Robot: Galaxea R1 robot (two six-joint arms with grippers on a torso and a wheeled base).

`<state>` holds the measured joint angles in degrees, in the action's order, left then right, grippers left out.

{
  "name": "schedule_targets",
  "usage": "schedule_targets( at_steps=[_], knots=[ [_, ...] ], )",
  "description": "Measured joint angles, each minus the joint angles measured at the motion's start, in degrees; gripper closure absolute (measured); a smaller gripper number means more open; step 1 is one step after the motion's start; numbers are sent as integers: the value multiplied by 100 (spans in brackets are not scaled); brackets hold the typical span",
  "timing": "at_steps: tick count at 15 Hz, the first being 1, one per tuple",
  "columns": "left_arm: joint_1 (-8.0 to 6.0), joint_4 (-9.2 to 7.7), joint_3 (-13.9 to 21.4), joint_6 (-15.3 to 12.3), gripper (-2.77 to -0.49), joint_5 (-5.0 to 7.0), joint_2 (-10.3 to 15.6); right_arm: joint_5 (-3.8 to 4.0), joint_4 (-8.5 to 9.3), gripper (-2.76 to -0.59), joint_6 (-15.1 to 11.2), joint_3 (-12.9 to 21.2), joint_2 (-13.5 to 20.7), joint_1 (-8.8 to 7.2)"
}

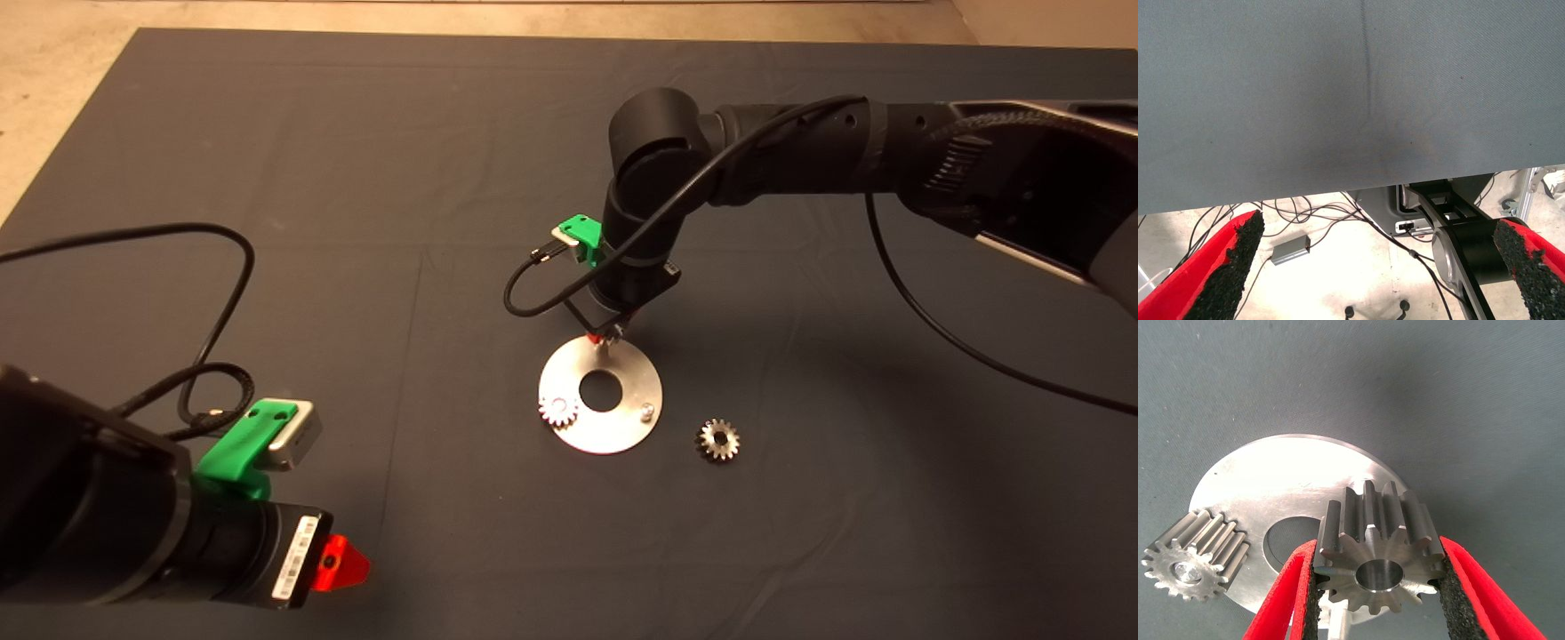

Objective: Install three planetary gears onto the carrier pins

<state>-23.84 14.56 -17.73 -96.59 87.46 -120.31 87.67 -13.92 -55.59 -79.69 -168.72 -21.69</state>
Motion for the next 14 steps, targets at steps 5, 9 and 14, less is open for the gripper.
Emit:
schedule_targets(
  at_steps=[5, 9, 14],
  knots=[
    [0, -1, 0, 0, -248, -2, 0, -2, 0, -105, 0, -2, -6, 27],
    [0, -1, 0, 0, -248, -2, 0, -2, 0, -105, 0, -2, -22, 28],
    [0, -1, 0, 0, -248, -5, -2, 14, 0, -105, 0, -5, -35, 74]
  ],
)
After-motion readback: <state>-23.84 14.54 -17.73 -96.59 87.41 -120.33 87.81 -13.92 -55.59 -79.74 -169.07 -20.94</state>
